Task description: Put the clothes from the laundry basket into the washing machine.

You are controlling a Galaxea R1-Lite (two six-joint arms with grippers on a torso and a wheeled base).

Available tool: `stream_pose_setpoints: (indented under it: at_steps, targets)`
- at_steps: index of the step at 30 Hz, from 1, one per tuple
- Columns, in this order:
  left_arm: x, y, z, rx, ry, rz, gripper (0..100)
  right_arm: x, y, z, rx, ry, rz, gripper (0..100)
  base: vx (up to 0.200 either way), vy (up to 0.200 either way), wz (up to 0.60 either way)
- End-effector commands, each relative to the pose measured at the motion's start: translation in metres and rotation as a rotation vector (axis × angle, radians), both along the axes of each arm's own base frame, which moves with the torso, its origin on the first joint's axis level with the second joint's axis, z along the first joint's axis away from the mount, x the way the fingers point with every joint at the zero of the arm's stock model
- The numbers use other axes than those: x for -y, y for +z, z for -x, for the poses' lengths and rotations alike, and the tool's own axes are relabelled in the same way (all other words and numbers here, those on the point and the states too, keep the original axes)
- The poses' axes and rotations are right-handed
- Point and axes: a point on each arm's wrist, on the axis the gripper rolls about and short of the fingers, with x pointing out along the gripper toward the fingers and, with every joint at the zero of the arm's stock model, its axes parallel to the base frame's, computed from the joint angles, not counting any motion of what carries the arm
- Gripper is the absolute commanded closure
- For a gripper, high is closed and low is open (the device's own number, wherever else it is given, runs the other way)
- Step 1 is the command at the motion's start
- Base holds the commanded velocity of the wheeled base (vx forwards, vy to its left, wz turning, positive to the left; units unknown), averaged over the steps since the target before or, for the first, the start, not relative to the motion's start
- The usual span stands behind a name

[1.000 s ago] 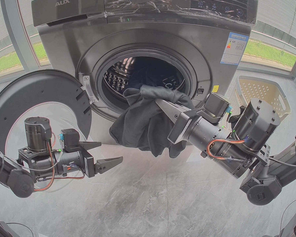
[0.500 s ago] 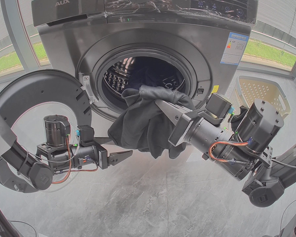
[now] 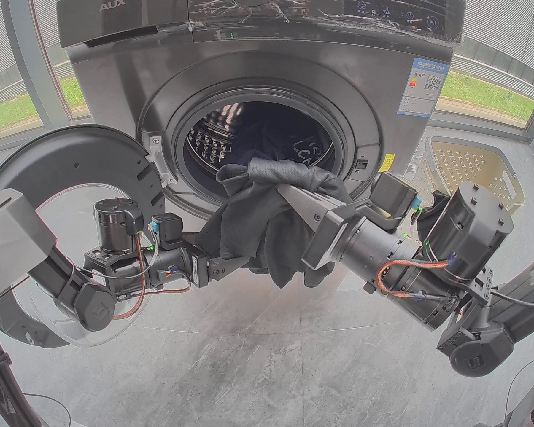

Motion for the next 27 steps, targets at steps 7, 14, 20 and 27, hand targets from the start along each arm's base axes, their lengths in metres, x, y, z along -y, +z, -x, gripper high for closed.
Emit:
stream_pose_setpoints:
  at_steps: [7,14,20,27]
  targets:
    - [0.003,-0.002,0.01,0.047,-0.017,0.021,100,0.0,-0.002,-0.002,-0.005,-0.005,0.005,100,0.0,0.0,0.0]
    - [0.003,0.0,0.039,0.12,-0.049,0.05,100,0.001,-0.006,-0.006,-0.014,-0.014,0.016,100,0.0,0.0,0.0]
    - [-0.004,0.008,0.06,0.19,-0.058,0.082,100,-0.001,-0.021,-0.015,-0.042,-0.031,0.046,100,0.0,0.0,0.0]
    - [0.0,0.019,0.077,0.221,-0.098,0.172,100,-0.004,-0.036,-0.024,-0.072,-0.042,0.083,0,0.0,0.0,0.0]
